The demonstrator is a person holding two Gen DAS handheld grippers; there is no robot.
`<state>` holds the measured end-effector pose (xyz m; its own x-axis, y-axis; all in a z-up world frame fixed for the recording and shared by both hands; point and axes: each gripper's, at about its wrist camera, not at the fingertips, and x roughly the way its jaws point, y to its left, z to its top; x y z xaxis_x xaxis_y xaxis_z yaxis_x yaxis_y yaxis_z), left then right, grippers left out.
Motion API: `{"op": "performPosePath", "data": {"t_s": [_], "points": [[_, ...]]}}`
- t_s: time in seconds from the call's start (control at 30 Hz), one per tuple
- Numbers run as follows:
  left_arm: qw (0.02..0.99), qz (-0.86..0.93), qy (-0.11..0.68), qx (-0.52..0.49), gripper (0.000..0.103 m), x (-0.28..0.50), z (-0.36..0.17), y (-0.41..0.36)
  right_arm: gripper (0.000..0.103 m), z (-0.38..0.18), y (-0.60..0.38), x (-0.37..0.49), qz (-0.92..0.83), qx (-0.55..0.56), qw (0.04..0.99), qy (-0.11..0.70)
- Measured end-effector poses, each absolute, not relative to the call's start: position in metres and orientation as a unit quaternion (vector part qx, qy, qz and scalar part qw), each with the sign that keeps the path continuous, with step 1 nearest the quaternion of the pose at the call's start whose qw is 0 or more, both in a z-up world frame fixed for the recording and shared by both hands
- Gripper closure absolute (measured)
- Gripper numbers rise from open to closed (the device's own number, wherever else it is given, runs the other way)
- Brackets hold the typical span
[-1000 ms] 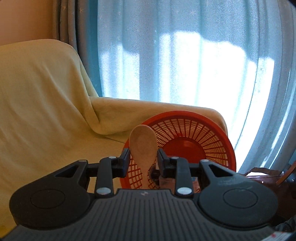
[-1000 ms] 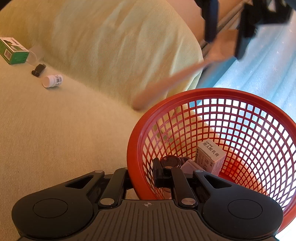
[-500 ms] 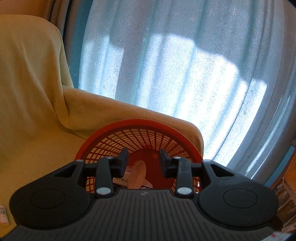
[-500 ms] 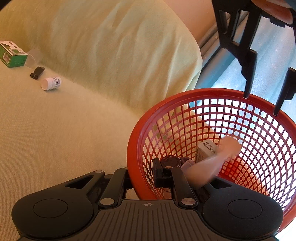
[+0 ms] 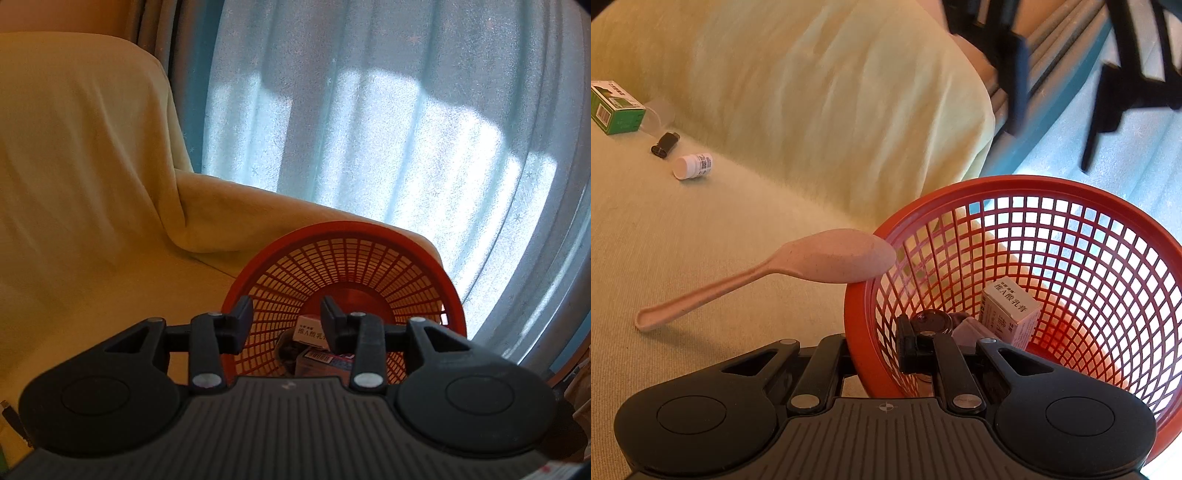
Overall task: Organize objects
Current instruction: 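Carry the wooden spoon with the left gripper toward the basket, then lower the spoon into the basket beside the right gripper and release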
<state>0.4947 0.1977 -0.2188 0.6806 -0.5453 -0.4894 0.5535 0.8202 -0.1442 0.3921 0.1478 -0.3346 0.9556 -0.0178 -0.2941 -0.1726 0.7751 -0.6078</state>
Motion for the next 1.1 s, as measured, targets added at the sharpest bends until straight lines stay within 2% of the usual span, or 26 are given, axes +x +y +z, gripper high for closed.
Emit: {"op": "performPosePath", "data": {"t_s": [0.3,0.53,0.83,1.0,1.1], "points": [[0.912,-0.261,0.311,0.059,0.065,0.488,-0.263,0.253,0.096,-0.333,0.146,0.391,0.041,-0.332,0.931,0.143],[0.868,-0.314,0.358,0.142,0.066,0.48,-0.307,0.248,0.096,-0.334,0.146,0.391,0.041,-0.335,0.931,0.143],[0.84,-0.345,0.381,0.175,0.067,0.488,-0.329,0.228,0.096,-0.333,0.146,0.391,0.041,-0.334,0.931,0.143],[0.832,-0.351,0.383,0.195,0.097,0.49,-0.332,0.22,0.096,-0.332,0.146,0.391,0.042,-0.333,0.931,0.142],[0.835,-0.35,0.371,0.207,0.099,0.488,-0.327,0.218,0.096,-0.332,0.146,0.391,0.042,-0.333,0.931,0.142]]}}
